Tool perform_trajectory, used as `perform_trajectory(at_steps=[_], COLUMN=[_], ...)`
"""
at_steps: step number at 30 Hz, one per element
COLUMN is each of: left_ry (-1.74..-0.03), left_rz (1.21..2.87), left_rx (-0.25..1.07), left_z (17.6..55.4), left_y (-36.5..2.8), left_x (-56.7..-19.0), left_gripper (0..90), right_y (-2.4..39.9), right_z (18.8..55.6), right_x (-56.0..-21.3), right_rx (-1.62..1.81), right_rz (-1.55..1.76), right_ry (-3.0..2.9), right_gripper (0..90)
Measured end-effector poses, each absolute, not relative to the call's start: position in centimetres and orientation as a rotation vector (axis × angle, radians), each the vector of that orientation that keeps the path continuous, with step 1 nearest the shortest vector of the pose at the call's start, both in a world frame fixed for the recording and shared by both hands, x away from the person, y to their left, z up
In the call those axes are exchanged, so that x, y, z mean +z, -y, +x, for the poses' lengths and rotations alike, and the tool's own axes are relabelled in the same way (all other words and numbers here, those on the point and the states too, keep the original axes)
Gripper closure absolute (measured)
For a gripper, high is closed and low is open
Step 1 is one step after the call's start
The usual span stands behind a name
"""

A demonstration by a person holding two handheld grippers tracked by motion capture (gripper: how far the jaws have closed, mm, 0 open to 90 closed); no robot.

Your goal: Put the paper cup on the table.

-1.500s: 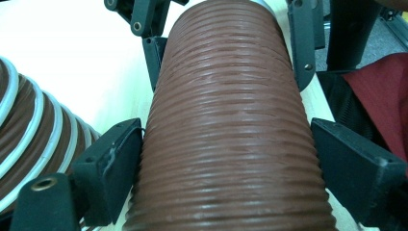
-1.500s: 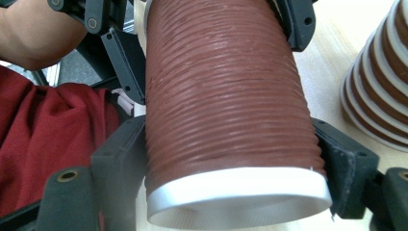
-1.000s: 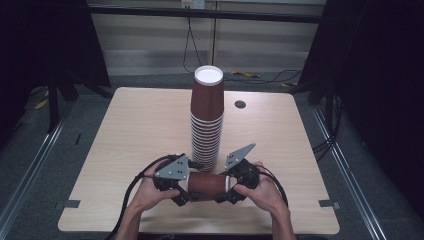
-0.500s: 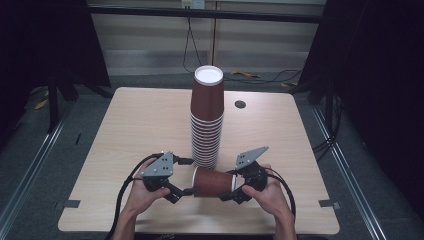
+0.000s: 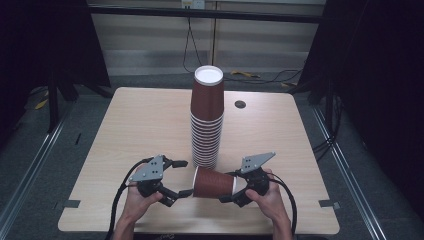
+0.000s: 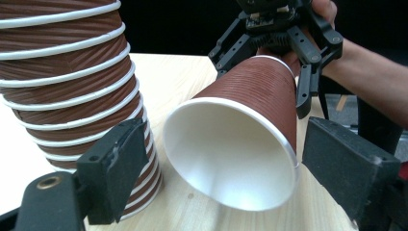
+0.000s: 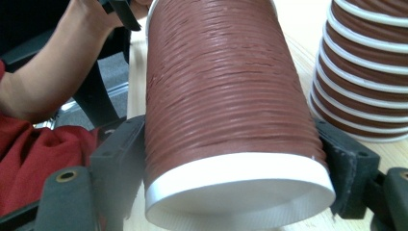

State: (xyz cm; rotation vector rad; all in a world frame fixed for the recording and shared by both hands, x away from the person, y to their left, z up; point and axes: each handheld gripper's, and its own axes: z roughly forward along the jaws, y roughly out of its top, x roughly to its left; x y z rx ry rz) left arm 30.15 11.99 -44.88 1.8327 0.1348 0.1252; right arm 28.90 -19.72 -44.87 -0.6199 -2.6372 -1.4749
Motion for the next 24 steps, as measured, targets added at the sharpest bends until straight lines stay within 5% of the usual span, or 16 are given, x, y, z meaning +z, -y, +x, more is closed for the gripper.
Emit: perform_trajectory(at_steps=[12,18,24], left_ry=[-0.128,-0.153,-0.146], left_rz=[1.788,1.803,1.793], left_rx=[0.084,0.097,0.082], left_z=[30.4,30.4,30.5], left_y=[-11.6,-11.0,-10.3], left_x=[-45.7,-46.2,-46.5], left_gripper=[13.9,0.0,0.0], right_y=[19.5,19.5,19.1], right_z=[28.6,28.5,28.6], right_x=[-45.1,-44.9,-44.8], right_rx=[-1.588,-1.625,-1.621], right_rz=[-0.58,-0.553,-0.533], right_ry=[2.597,2.582,2.582], right_gripper=[21.7,21.8,21.8])
